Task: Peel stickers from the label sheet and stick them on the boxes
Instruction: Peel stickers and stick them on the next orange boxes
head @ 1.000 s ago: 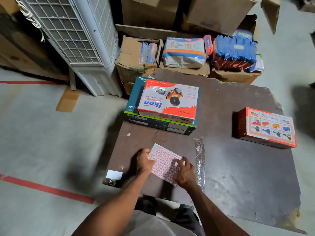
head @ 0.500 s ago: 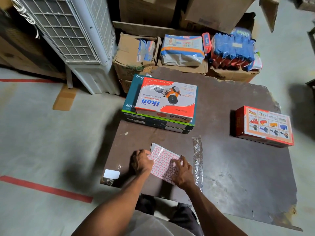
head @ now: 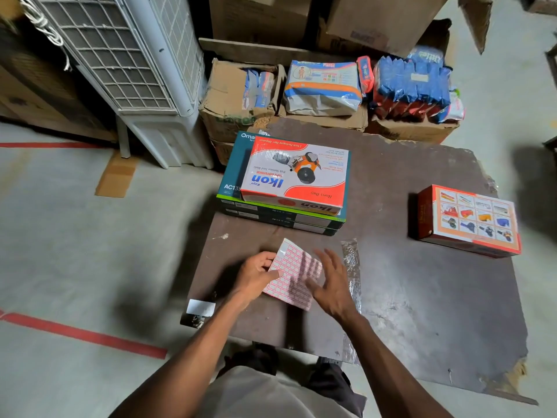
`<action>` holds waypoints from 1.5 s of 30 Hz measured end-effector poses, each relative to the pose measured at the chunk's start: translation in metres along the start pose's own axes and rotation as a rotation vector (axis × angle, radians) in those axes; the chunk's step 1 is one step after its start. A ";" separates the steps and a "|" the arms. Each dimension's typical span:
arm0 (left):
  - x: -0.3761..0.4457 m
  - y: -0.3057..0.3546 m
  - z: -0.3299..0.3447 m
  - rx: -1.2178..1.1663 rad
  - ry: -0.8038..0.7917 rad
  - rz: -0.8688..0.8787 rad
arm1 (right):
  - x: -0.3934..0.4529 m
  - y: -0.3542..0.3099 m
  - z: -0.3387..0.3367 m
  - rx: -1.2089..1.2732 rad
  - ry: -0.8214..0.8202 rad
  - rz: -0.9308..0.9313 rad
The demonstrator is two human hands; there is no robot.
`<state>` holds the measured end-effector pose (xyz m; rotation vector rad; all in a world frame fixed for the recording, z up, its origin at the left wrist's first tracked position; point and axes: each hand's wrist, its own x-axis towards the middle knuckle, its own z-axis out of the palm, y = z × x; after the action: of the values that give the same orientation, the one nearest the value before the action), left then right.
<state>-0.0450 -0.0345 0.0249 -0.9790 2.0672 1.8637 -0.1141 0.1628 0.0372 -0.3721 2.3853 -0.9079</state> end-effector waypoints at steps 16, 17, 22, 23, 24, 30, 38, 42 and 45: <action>-0.084 0.135 -0.040 -0.241 -0.049 0.355 | -0.025 -0.134 -0.075 0.168 0.609 -0.473; -0.087 0.138 -0.041 -0.273 -0.039 0.361 | -0.028 -0.136 -0.076 0.154 0.646 -0.508; -0.096 0.148 -0.039 -0.380 -0.019 0.387 | -0.048 -0.151 -0.080 0.268 0.549 -0.535; -0.098 0.150 -0.038 -0.388 -0.012 0.400 | -0.049 -0.153 -0.080 0.291 0.530 -0.528; -0.100 0.151 -0.038 -0.393 -0.003 0.416 | -0.050 -0.155 -0.079 0.305 0.516 -0.521; -0.109 0.161 -0.039 -0.387 0.020 0.511 | -0.058 -0.165 -0.085 0.320 0.520 -0.541; -0.112 0.167 -0.038 -0.308 0.092 0.627 | -0.062 -0.171 -0.092 0.346 0.502 -0.556; -0.114 0.172 -0.037 -0.324 0.074 0.607 | -0.066 -0.175 -0.094 0.399 0.457 -0.530; -0.115 0.174 -0.038 -0.315 0.078 0.623 | -0.067 -0.177 -0.096 0.431 0.436 -0.524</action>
<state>-0.0478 -0.0322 0.2369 -0.4846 2.3584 2.5447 -0.1056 0.1128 0.2430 -0.6996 2.4037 -1.8664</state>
